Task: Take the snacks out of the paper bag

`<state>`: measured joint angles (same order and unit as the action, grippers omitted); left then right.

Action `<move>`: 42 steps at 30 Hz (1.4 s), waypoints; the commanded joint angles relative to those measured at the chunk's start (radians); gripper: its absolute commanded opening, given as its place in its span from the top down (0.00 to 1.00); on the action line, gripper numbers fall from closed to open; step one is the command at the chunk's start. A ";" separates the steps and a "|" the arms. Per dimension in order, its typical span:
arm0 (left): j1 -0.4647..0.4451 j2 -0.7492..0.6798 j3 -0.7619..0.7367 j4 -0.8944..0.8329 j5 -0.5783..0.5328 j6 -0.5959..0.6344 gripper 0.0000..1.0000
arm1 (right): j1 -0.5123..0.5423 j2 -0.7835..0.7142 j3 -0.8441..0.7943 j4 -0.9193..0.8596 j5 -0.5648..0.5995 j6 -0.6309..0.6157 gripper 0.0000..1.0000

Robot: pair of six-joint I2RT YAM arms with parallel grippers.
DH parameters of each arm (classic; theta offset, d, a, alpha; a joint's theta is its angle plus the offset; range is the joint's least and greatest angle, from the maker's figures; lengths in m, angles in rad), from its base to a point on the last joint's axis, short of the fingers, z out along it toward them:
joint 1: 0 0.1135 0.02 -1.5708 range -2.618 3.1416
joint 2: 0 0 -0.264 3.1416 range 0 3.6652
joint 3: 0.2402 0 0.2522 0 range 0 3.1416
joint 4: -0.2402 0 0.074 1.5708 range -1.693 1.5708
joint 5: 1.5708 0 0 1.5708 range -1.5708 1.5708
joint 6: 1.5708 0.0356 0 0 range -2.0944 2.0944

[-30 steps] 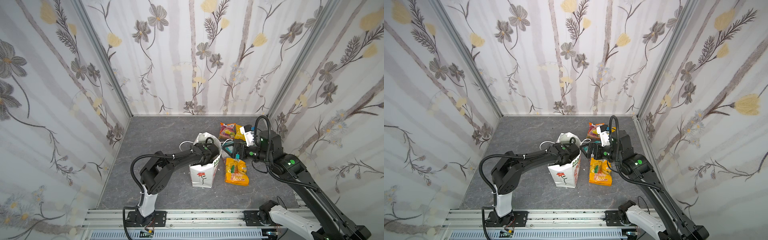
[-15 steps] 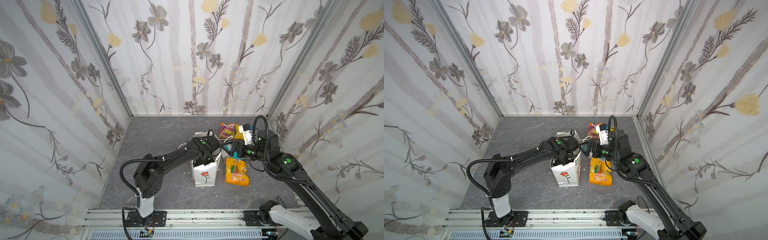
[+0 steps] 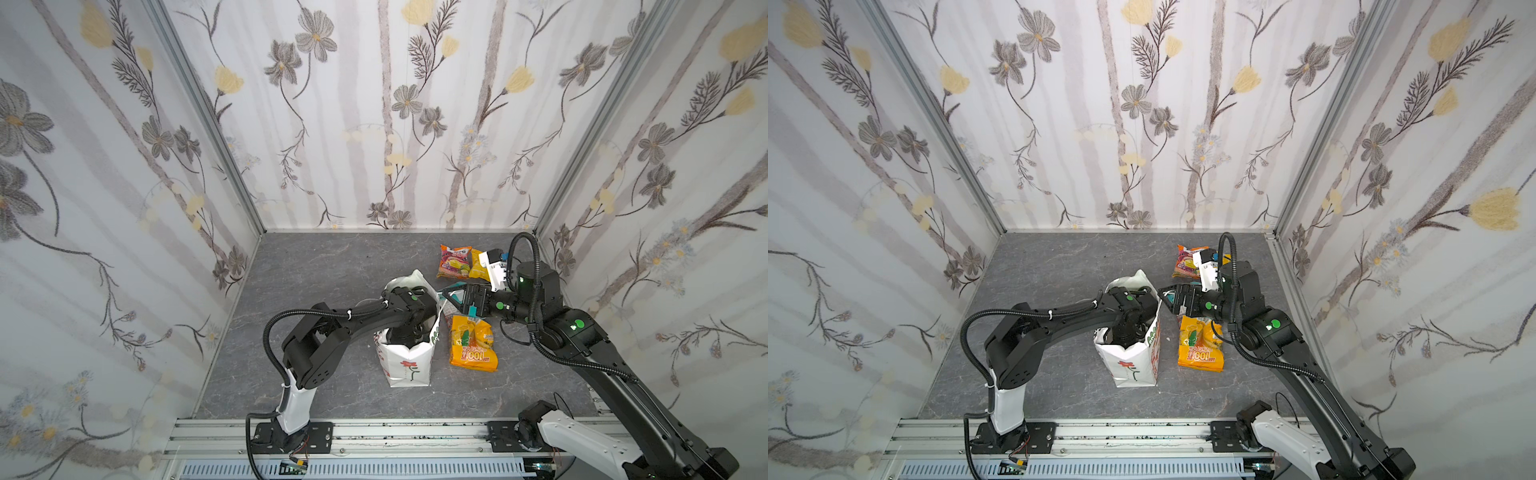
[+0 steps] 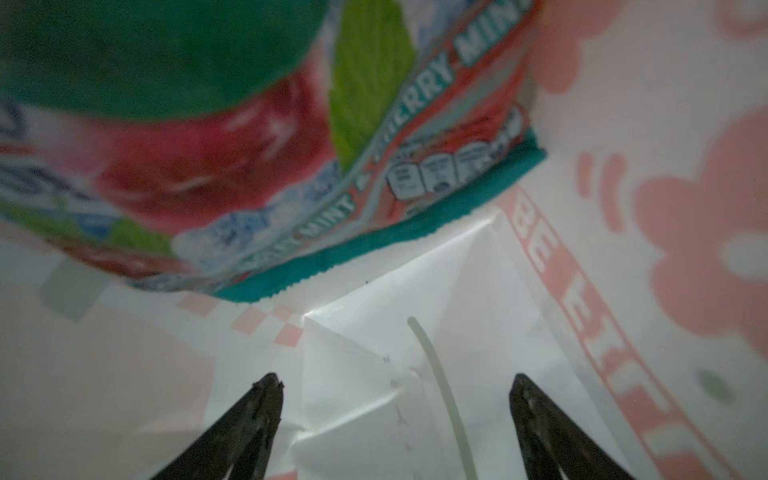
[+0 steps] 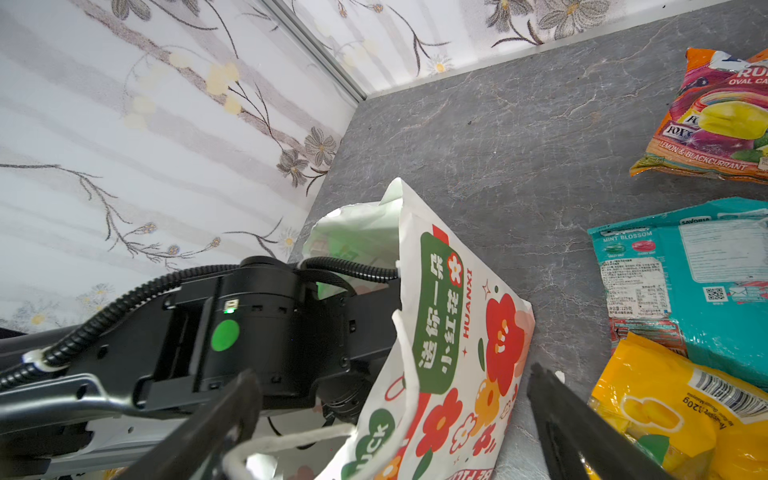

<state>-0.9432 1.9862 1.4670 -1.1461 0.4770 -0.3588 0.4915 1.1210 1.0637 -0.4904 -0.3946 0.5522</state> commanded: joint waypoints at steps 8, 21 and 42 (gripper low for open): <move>0.006 0.014 -0.033 0.006 0.033 0.024 0.74 | -0.001 0.011 0.002 0.013 0.007 -0.010 0.01; -0.003 -0.110 0.116 -0.038 -0.380 -0.003 0.43 | -0.001 0.015 -0.001 0.015 0.005 -0.011 0.01; 0.002 0.029 -0.020 0.423 -0.889 -0.031 0.15 | 0.000 0.010 -0.001 0.009 -0.012 -0.008 0.01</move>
<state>-0.9478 1.9934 1.4605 -0.7849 -0.4072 -0.3714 0.4915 1.1347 1.0637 -0.4976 -0.3950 0.5484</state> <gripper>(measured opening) 0.857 0.994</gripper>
